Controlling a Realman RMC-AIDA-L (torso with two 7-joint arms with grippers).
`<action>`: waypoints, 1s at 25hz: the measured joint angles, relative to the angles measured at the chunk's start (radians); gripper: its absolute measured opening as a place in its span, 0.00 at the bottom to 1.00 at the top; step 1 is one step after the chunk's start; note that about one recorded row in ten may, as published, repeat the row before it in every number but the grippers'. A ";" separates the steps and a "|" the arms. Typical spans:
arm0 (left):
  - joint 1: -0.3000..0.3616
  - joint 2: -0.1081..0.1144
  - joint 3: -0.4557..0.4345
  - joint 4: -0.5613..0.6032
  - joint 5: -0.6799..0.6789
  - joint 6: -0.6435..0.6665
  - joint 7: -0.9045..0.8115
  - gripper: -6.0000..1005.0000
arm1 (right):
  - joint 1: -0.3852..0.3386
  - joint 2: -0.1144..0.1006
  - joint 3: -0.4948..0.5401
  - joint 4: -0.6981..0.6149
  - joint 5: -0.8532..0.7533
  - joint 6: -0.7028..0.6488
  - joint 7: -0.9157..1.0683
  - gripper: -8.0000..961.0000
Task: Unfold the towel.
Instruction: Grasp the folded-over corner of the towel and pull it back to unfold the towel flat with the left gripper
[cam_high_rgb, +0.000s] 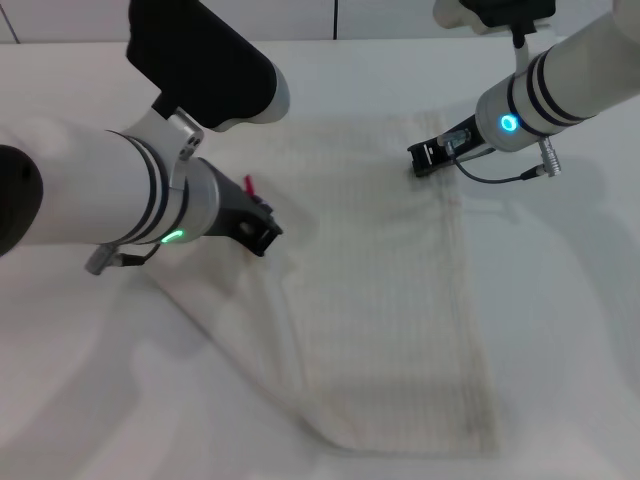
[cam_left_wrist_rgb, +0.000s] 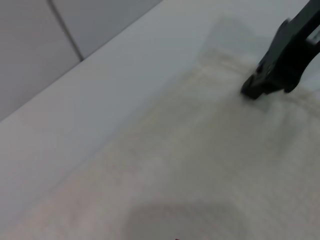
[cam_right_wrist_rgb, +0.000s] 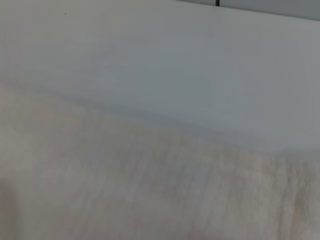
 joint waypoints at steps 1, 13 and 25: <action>0.000 0.000 0.002 -0.021 0.018 -0.031 -0.021 0.07 | 0.000 0.000 0.000 0.000 0.000 0.000 0.000 0.01; 0.004 0.005 -0.002 -0.163 0.037 -0.293 -0.136 0.08 | -0.004 -0.002 0.005 -0.007 0.000 -0.005 0.000 0.01; 0.039 0.009 -0.087 -0.199 0.040 -0.398 -0.160 0.10 | -0.010 -0.005 0.005 -0.007 0.000 -0.007 0.000 0.01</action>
